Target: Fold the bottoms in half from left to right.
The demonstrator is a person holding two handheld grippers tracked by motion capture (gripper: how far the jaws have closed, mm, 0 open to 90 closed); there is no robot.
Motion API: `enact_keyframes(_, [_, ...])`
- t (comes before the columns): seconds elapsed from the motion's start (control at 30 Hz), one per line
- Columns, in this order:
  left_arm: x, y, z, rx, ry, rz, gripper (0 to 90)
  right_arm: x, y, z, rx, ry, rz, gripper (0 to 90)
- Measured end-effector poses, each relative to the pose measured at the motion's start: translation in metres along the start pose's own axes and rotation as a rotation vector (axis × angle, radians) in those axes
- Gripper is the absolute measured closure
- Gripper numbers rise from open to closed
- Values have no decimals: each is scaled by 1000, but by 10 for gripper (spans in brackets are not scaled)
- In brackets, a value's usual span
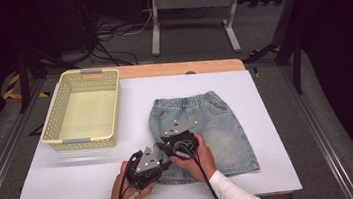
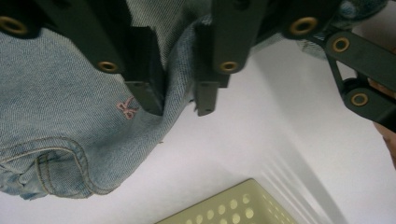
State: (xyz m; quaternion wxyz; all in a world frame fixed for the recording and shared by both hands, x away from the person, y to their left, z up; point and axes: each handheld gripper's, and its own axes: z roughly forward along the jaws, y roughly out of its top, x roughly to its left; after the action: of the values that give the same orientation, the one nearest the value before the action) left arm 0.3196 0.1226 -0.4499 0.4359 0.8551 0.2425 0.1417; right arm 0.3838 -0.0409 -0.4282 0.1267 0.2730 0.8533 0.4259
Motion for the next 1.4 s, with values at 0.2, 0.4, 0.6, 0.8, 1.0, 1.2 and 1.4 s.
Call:
enact_keyframes(0.2, [-5,6,4,-18,18,24,849,-2,-4,-8,-25,-22,-7,849])
enact_keyframes(0.4, [-9,14,9,-50,4,27,847,-5,-7,-23,-69,-65,2,855])
enact_keyframes(0.6, [-7,21,14,-81,-33,-2,828,-12,-10,-34,-97,-98,23,857])
enact_keyframes(0.8, [-7,27,13,-117,-45,1,777,-21,-13,-48,-126,-126,51,858])
enact_keyframes(1.0, [-13,30,8,-163,-81,4,706,-24,-20,-69,-166,-150,79,858])
enact_keyframes(1.2, [-18,32,2,-174,-109,3,406,-28,-31,-94,-200,-205,95,858])
enact_keyframes(1.4, [-21,32,-9,-175,-145,20,189,-37,-45,-117,-225,-251,135,858])
